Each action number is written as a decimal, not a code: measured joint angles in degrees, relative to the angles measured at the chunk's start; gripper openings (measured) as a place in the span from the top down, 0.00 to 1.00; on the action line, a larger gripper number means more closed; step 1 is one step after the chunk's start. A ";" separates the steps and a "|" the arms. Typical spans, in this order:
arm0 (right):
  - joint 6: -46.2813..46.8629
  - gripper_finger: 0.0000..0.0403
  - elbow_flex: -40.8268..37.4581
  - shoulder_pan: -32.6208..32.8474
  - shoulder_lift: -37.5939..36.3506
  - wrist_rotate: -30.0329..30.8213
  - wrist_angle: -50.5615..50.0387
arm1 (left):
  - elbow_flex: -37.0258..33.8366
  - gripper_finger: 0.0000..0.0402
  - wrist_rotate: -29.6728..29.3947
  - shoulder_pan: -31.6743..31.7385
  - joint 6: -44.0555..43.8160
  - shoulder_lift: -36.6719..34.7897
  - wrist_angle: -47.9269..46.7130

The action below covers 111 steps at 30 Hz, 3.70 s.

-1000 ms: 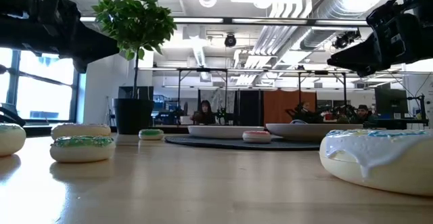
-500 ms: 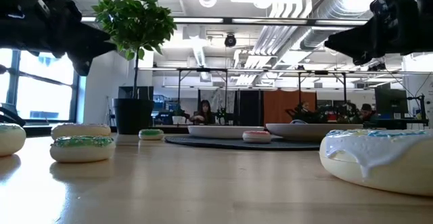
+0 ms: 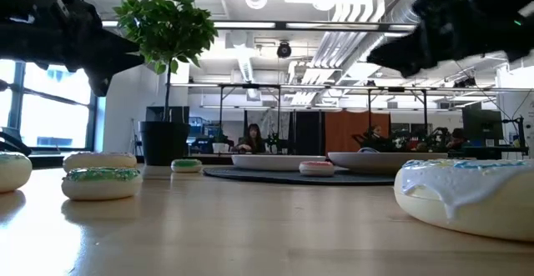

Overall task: Pick & Place donuts
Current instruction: Put the top small pink donut on the white plate, then put the top small green donut on the white plate

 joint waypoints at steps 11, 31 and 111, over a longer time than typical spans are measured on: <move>3.39 0.65 20.93 5.49 32.87 1.63 -17.97 | 2.63 0.68 1.69 -0.01 3.99 0.18 0.95; 0.47 0.78 28.14 5.71 53.15 6.89 -16.67 | 12.25 0.68 1.17 0.01 9.85 2.73 -7.22; 5.15 0.64 38.64 -4.80 38.43 14.70 -24.15 | 12.35 0.68 -9.45 0.01 10.47 69.86 22.86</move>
